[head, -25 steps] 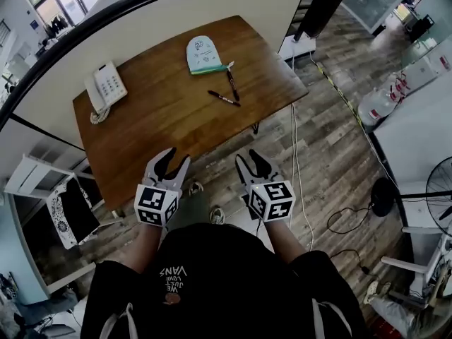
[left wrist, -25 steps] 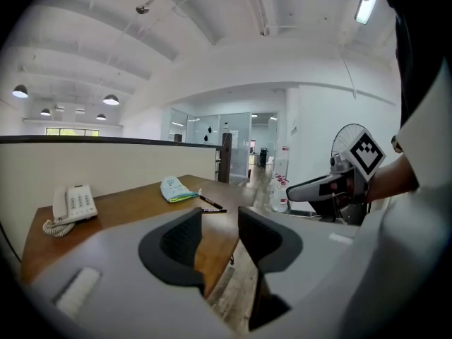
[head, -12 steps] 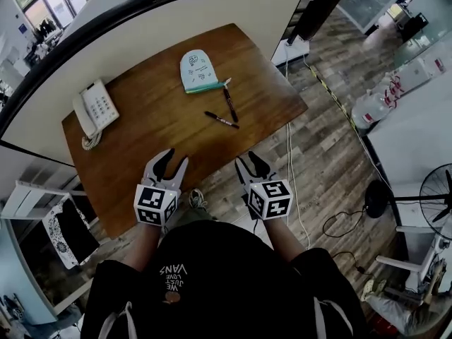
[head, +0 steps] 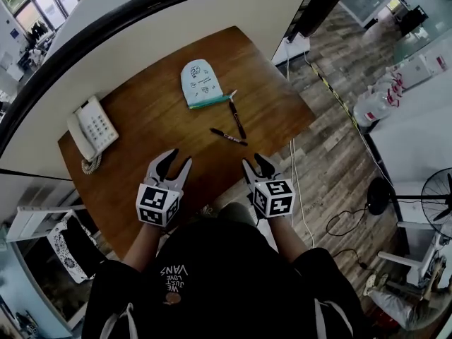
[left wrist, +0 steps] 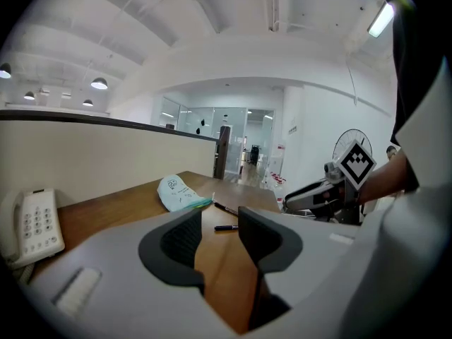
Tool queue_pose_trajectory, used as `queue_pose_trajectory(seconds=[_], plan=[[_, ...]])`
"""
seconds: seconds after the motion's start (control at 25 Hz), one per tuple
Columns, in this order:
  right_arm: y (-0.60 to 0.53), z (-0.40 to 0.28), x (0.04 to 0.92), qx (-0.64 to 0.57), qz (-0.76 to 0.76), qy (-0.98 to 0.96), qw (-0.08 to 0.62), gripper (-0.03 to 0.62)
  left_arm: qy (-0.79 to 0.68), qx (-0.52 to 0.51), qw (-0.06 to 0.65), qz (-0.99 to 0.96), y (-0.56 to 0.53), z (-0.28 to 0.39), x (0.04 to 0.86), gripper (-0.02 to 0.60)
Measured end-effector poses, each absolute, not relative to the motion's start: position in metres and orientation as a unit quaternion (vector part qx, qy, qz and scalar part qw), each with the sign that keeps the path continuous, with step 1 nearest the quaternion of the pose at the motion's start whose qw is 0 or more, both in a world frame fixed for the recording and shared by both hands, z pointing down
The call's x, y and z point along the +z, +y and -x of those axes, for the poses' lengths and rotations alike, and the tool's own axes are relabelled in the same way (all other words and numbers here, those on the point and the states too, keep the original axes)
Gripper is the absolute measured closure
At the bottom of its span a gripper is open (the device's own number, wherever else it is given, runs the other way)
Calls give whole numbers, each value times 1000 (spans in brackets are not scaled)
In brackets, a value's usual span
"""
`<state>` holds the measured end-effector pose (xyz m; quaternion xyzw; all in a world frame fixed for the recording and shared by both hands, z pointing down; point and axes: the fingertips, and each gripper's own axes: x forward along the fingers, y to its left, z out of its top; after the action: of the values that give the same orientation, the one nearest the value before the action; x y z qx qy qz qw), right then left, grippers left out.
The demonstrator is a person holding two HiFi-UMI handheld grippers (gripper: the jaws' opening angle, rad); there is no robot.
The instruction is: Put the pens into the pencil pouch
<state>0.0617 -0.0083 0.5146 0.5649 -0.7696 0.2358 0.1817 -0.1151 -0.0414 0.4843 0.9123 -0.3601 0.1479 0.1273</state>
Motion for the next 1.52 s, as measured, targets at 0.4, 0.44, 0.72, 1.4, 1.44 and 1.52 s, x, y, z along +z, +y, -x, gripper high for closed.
queue_pose_trajectory(seconds=[0.4,0.44,0.72,1.4,1.44,1.52], plan=[[-51,-67,559,227,-515,-785,260,462,-373,174,158,-897,-78,110,516,434],[-55,-67,564,222,-503,-790,271,462,-380,177,160,-894,-83,110,517,434],[-65,-73,597,214,-429,-811,335,462,-420,191,168,-871,-108,106,525,434],[-77,-63,626,181,-308,-853,380,507,-421,239,143,-863,-154,80,556,434],[-77,-62,627,181,-303,-853,384,507,-418,241,142,-864,-158,80,556,434],[-77,-61,629,177,-300,-853,387,512,-414,244,137,-866,-165,78,556,434]])
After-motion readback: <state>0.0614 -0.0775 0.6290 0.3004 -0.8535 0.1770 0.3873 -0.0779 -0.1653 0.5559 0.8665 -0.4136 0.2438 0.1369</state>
